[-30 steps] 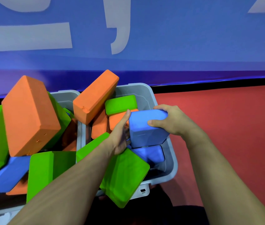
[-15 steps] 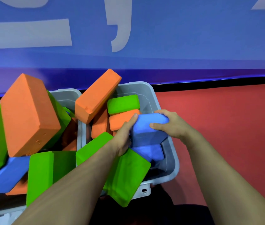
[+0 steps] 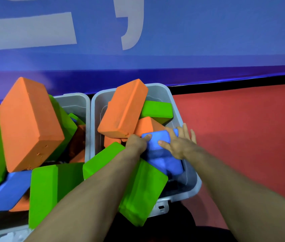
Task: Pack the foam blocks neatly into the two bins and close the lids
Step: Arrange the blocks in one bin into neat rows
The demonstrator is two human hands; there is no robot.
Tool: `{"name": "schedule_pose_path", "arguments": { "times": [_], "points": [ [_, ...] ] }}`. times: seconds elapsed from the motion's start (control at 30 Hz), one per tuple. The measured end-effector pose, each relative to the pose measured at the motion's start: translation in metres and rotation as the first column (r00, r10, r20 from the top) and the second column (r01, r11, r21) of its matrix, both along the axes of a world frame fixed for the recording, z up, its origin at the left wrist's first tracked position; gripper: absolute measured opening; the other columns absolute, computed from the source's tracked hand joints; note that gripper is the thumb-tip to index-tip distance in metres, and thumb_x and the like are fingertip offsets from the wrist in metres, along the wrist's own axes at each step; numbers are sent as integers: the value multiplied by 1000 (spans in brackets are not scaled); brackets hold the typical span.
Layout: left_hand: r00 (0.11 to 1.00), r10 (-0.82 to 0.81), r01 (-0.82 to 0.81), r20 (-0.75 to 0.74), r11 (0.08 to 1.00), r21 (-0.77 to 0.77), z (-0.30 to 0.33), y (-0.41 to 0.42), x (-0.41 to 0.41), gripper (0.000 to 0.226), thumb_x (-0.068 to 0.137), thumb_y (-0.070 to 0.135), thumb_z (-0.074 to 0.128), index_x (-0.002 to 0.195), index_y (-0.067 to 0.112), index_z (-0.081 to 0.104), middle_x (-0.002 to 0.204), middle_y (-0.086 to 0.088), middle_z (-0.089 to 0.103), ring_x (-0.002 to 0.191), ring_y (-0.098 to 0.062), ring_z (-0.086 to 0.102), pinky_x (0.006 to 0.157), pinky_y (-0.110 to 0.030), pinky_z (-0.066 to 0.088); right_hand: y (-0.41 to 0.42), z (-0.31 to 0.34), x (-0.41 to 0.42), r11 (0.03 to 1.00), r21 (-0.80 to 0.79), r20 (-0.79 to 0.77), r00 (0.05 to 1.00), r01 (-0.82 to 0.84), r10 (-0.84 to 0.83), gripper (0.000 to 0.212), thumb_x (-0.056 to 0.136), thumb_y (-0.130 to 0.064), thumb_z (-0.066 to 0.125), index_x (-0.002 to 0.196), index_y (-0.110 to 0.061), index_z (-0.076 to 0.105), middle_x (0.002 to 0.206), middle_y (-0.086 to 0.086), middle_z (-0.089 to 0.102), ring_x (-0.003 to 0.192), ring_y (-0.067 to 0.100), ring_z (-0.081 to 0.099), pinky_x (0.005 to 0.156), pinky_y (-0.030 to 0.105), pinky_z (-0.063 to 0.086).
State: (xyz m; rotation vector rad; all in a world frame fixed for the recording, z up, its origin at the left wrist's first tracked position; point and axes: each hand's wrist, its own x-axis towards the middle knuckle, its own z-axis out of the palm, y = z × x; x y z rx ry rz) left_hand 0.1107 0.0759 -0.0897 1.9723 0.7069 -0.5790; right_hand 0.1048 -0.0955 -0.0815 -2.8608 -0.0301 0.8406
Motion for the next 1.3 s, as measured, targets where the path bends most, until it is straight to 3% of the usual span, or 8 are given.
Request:
{"name": "schedule_pose_path", "arguments": {
  "times": [0.1, 0.2, 0.3, 0.4, 0.5, 0.73, 1.3],
  "points": [
    [969, -242, 244, -41, 927, 285, 4, 9, 10, 67, 90, 52, 71, 124, -5, 61, 128, -23, 66, 120, -38, 62, 94, -39, 48, 4, -8, 2, 995, -80, -5, 998, -66, 66, 81, 95, -77, 20, 161, -37, -3, 169, 11, -3, 153, 30, -25, 118, 51, -20],
    [927, -373, 354, -38, 836, 420, -1, 12, 8, 63, 89, 58, 68, 115, 1, 65, 124, -21, 68, 117, -37, 64, 92, -40, 48, 5, -17, 2, 984, -147, -31, 995, -103, 100, 82, 95, -78, 17, 161, -35, -4, 169, 15, -7, 152, 30, -27, 118, 53, -22],
    [895, -436, 413, -91, 737, 534, -5, 9, 3, 67, 89, 71, 55, 119, 12, 65, 131, -14, 66, 126, -33, 58, 103, -42, 38, 1, -19, 3, 973, -192, -51, 992, -127, 119, 81, 95, -77, 14, 161, -34, -7, 168, 15, -8, 150, 30, -31, 116, 55, -24],
    [874, -446, 473, -191, 697, 539, -6, 8, 6, 84, 88, 78, 48, 138, 10, 55, 149, -15, 52, 141, -33, 42, 113, -43, 28, 0, -24, 0, 958, -232, -56, 985, -170, 161, 81, 95, -77, 9, 161, -32, -10, 168, 17, -11, 147, 31, -37, 113, 58, -26],
    [831, -482, 553, -277, 670, 495, -9, 10, 12, 92, 85, 80, 50, 145, 10, 49, 154, -15, 46, 144, -34, 39, 115, -43, 30, -3, -34, -11, 955, -230, -20, 982, -187, 188, 83, 95, -76, 8, 161, -29, -9, 167, 18, -17, 147, 31, -38, 116, 56, -26],
    [845, -483, 525, -231, 663, 533, -15, 6, 12, 73, 86, 71, 61, 131, 14, 58, 137, -9, 62, 127, -28, 60, 99, -38, 46, 1, -47, -12, 936, -291, -47, 980, -197, 191, 79, 96, -74, 3, 160, -30, -13, 165, 15, -27, 147, 27, -37, 116, 59, -25],
    [899, -379, 430, -218, 674, 601, -12, -7, -1, 66, 82, 73, 64, 118, 18, 64, 123, -6, 70, 113, -25, 67, 84, -33, 45, 8, -52, -14, 867, -433, -90, 968, -249, 233, 75, 97, -68, -3, 158, -28, -21, 167, 18, -15, 153, 33, -23, 109, 70, -22]
  ]
}}
